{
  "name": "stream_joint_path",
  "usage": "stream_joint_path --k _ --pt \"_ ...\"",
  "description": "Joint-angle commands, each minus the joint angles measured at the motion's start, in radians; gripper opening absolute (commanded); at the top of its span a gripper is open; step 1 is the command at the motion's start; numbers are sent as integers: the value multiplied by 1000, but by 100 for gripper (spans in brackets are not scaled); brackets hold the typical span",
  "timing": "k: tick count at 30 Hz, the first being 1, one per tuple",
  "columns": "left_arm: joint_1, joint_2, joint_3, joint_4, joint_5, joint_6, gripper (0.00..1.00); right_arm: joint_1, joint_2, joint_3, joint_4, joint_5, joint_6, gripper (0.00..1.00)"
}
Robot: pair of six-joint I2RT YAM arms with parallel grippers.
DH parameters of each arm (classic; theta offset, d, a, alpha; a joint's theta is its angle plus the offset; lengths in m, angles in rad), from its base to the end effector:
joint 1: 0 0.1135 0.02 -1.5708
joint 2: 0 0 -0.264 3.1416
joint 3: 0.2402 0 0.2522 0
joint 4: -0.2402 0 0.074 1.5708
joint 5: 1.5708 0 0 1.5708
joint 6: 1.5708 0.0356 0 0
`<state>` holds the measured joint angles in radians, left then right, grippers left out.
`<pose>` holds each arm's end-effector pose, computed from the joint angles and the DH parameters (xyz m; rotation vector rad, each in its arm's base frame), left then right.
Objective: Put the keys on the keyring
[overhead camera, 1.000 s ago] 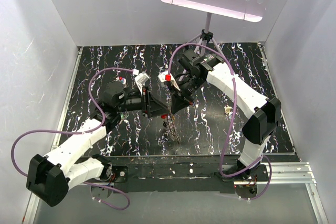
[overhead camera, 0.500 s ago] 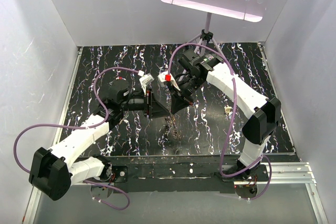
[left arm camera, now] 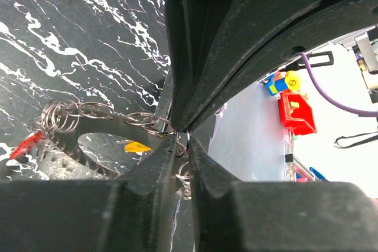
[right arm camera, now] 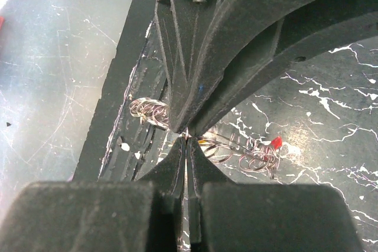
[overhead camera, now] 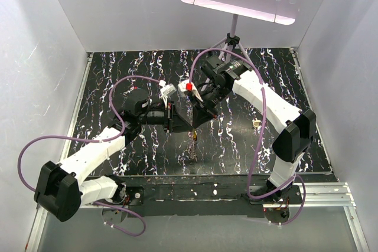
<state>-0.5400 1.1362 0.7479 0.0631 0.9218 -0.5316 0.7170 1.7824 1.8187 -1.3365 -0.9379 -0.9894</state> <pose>0.1988 -0.1522 0.2852 0.7093 1.9628 -1.5600 0.2400 0.2473 0.3489 -1.9950 1.5126 1.2075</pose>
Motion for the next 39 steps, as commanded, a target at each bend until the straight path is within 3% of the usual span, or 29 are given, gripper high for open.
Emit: stream_joint_path --k 1,2,8,12,15,21,25,30,39 --pt "-6 -4 22 38 25 1 6 -4 -3 31 -257 -59 14 1" --pt "-6 -3 21 46 32 -2 0 -4 -3 28 -259 -59 15 1" --pt "-6 -27 -15 95 34 -25 0 -5 -9 30 -257 -71 29 1" --pt "-6 -93 -80 176 -18 -74 0 -33 -24 54 -259 -98 40 30" --pt "-5 -153 -142 274 -54 -103 0 -65 -38 94 -259 -116 41 37" --pt "-5 -274 -280 538 -144 -107 0 -82 -86 114 -244 -167 -31 39" --pt "-5 -340 -344 665 -219 -56 0 -90 -162 -5 -73 -216 -20 40" --pt "-5 -343 -386 828 -349 -99 0 -91 -156 34 -1 -214 4 40" --pt "-5 -247 -433 1188 -477 -313 0 -91 -130 128 218 -199 366 41"
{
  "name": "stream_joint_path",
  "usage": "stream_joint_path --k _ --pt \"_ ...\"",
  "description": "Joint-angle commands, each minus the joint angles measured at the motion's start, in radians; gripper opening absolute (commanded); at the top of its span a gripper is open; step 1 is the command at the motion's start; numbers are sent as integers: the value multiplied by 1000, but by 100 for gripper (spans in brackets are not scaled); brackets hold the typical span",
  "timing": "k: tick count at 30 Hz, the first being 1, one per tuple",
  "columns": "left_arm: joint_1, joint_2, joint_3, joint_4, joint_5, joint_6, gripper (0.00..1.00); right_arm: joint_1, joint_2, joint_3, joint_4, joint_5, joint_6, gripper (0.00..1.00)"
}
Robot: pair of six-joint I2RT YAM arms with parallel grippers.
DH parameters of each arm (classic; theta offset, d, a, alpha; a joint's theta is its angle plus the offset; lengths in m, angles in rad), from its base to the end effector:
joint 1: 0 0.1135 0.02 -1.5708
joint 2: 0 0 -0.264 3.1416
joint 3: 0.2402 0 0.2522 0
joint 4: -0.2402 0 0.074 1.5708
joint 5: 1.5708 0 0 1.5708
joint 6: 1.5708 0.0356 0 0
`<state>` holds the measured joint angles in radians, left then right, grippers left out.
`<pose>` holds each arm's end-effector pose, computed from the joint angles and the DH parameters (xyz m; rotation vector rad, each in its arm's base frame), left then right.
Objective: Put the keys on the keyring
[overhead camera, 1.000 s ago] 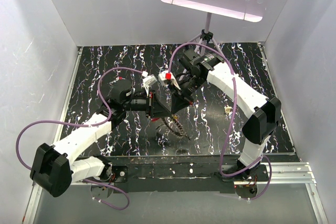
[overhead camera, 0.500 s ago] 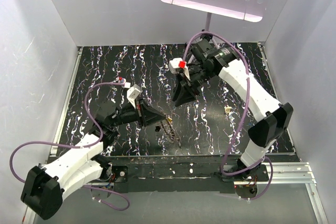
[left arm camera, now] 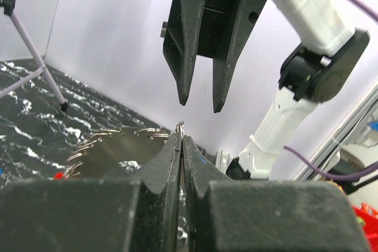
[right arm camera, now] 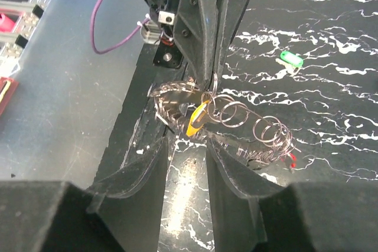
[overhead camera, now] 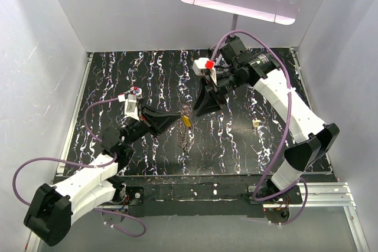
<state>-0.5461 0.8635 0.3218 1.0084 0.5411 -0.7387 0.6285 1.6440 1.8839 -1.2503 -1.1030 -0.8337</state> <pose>0.1465 -0.1105 0.2863 0.4171 1.2305 -1.4155 0.2328 0.2085 0.4170 -1.7494 1.3703 1.2745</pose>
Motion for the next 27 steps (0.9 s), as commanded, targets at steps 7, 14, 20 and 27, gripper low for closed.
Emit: stream_joint_path --k 7,14,20,27 --pt "2 124 0 420 -115 -212 0 -3 10 47 319 -32 496 43" --pt "2 97 7 377 -90 -189 0 -1 11 11 426 -41 646 43" --pt "2 97 17 360 -70 -188 0 3 22 -26 454 -34 682 42" --pt "2 94 14 358 -72 -188 0 40 14 -62 454 -52 676 38"
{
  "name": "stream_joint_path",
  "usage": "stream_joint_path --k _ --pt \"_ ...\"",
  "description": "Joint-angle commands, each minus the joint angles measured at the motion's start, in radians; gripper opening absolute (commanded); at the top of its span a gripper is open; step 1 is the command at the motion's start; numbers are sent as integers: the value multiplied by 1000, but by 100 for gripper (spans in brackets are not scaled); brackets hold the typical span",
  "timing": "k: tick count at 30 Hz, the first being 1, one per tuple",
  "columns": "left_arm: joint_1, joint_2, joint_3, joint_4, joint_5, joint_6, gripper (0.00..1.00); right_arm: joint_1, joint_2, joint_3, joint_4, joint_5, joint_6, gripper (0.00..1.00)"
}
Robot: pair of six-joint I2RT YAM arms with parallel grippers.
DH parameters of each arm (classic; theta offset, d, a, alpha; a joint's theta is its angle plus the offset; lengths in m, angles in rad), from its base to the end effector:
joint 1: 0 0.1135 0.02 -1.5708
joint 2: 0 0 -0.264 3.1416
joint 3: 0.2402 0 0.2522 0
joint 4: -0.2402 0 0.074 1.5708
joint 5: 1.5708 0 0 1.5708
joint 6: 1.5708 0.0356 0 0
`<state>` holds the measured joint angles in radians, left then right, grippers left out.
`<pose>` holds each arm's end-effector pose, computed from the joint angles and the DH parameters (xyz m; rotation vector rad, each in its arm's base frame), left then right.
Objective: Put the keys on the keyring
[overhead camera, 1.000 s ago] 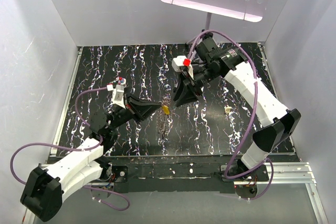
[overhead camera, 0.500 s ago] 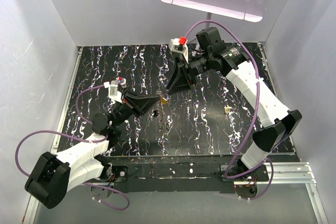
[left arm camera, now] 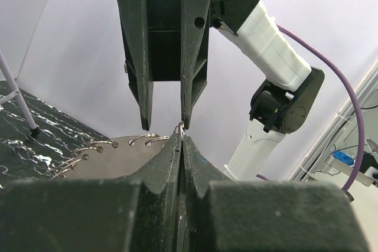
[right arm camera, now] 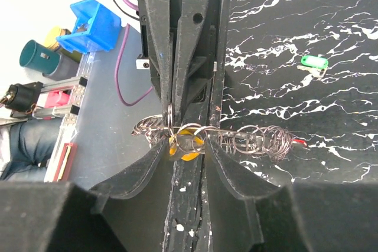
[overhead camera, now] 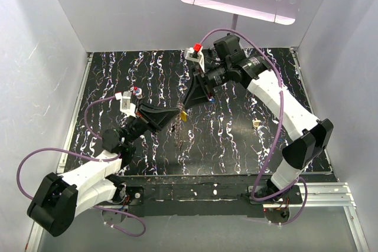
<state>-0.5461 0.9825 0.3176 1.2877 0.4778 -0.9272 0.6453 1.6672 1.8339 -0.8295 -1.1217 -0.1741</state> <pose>0.1531 -0.1122 0.2908 0.2884 1.1167 -1.5524 0.2584 0.2346 0.4210 -1.4083 1.6480 1.5019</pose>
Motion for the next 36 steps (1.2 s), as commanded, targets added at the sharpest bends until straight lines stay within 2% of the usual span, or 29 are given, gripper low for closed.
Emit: stream_joint_path --k 1,9,16,24,36 --pt "2 -27 17 79 -10 1 0 25 -12 -15 33 -35 15 37" --pt "2 -31 9 68 -16 4 0 27 -18 -27 35 -46 16 23" --pt "2 -48 5 39 -30 17 0 27 -23 -30 33 -59 13 1" --pt "2 -97 -14 10 -80 48 0 27 -30 -56 36 -59 22 1" --pt "2 -71 0 42 -61 25 0 54 -26 -82 101 -59 101 1"
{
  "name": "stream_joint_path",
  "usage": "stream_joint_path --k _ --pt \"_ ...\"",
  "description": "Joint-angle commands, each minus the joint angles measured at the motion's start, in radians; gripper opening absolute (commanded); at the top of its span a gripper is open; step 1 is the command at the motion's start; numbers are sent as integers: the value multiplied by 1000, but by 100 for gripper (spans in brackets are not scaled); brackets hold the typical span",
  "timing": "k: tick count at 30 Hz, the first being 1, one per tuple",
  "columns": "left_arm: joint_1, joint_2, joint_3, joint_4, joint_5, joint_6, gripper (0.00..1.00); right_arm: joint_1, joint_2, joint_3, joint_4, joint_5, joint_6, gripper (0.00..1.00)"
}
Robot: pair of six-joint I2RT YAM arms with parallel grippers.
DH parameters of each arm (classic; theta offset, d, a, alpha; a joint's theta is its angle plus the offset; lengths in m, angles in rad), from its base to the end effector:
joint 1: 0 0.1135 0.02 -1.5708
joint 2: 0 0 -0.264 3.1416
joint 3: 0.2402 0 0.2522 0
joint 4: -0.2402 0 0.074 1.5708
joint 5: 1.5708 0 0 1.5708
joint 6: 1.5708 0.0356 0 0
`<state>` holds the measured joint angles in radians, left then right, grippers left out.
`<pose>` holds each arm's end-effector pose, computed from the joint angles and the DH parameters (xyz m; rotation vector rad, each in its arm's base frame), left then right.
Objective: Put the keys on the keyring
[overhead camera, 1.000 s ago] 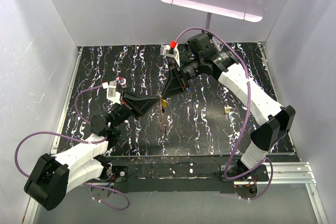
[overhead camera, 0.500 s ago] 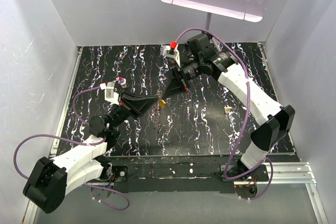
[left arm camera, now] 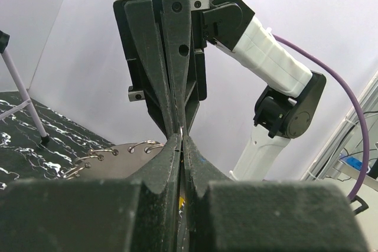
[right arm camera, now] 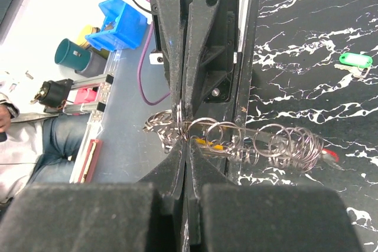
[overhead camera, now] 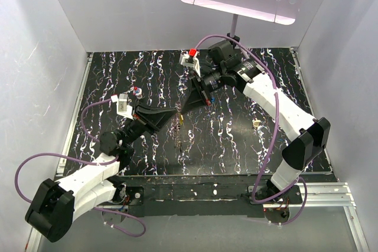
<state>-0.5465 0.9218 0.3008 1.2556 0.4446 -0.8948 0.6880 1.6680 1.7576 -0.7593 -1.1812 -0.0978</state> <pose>0.1459 -0.1067 0.2930 0.2738 1.0890 -1.5121 0.2517 0.2495 0.4036 -1.4262 1.6711 1.6345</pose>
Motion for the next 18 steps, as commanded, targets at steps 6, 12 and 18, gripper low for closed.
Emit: stream_joint_path --k 6,12,18 --pt "0 -20 3 54 -15 -1 0 1 -39 54 -64 18 -77 34" --pt "2 -15 4 48 0 0 0 -31 -24 143 -135 26 -152 39" --pt "2 -8 8 56 6 -9 0 -21 -2 155 -126 15 -143 39"
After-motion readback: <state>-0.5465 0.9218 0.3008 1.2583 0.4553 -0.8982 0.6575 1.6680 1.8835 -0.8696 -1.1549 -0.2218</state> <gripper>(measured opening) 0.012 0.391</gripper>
